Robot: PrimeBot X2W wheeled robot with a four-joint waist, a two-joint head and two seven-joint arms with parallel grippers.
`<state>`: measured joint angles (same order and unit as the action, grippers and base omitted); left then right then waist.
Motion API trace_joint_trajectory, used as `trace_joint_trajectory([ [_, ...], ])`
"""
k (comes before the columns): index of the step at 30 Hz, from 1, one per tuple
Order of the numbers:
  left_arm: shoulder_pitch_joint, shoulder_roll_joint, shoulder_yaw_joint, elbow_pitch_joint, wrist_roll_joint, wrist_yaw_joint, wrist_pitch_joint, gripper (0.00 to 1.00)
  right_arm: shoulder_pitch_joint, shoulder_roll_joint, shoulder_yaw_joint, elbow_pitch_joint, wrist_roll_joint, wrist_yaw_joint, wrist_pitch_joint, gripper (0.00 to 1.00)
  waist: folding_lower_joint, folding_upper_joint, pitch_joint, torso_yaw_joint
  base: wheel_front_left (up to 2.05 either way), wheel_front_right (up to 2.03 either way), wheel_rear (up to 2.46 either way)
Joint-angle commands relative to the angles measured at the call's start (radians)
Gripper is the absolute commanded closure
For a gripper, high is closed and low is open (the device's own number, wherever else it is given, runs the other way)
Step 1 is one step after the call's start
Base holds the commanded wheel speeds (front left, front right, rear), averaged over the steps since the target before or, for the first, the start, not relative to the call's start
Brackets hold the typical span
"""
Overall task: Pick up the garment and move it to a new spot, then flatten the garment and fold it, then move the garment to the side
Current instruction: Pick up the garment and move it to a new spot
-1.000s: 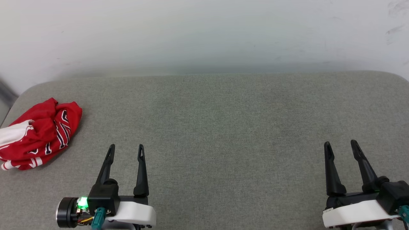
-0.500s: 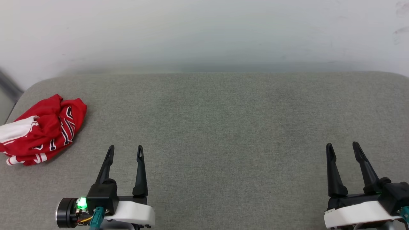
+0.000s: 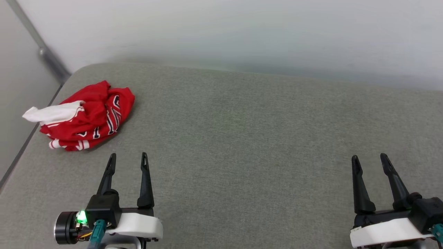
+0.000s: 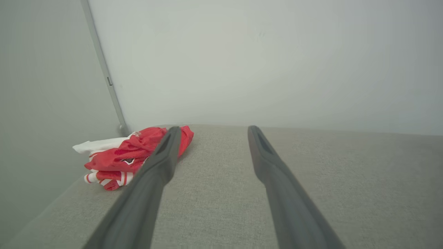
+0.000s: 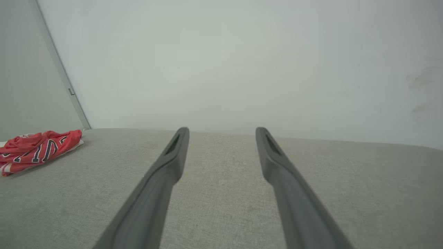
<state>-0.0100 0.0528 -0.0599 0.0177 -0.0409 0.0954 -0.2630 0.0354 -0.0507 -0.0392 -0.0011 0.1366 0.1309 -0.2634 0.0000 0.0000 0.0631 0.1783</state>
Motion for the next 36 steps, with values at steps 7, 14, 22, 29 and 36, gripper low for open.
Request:
trace_joint_trajectory([
  [7, -0.014, -0.002, 0.013, 0.000, -0.010, 0.004, -0.003, 0.00, -0.011, 0.001, 0.005, -0.007, -0.016, 0.000, -0.002, 0.00, 0.0000, 0.0000, 0.016, 0.124, 0.00, 0.00, 0.00],
  [14, -0.015, -0.003, 0.023, 0.001, -0.025, 0.008, -0.003, 0.00, -0.006, 0.001, 0.008, -0.011, -0.027, 0.000, -0.002, 0.00, 0.0000, 0.0000, 0.020, 0.221, 0.00, 0.00, 0.00],
  [22, -0.010, -0.003, 0.031, 0.002, -0.038, 0.013, -0.003, 0.00, -0.010, 0.001, 0.013, -0.009, -0.035, 0.000, -0.002, 0.00, 0.0000, 0.0000, 0.028, 0.301, 0.00, 0.00, 0.00],
  [29, -0.001, -0.003, 0.040, 0.005, -0.041, 0.017, -0.003, 0.00, -0.012, 0.001, 0.021, -0.007, -0.037, 0.000, -0.002, 0.00, 0.0000, 0.0000, 0.029, 0.317, 0.00, 0.00, 0.00],
  [36, -0.077, 0.001, 0.063, 0.001, -0.024, -0.025, -0.003, 0.00, -0.021, 0.001, 0.021, -0.016, -0.054, 0.000, -0.002, 0.00, 0.0000, 0.0000, 0.057, 0.301, 0.00, 0.00, 0.00],
])
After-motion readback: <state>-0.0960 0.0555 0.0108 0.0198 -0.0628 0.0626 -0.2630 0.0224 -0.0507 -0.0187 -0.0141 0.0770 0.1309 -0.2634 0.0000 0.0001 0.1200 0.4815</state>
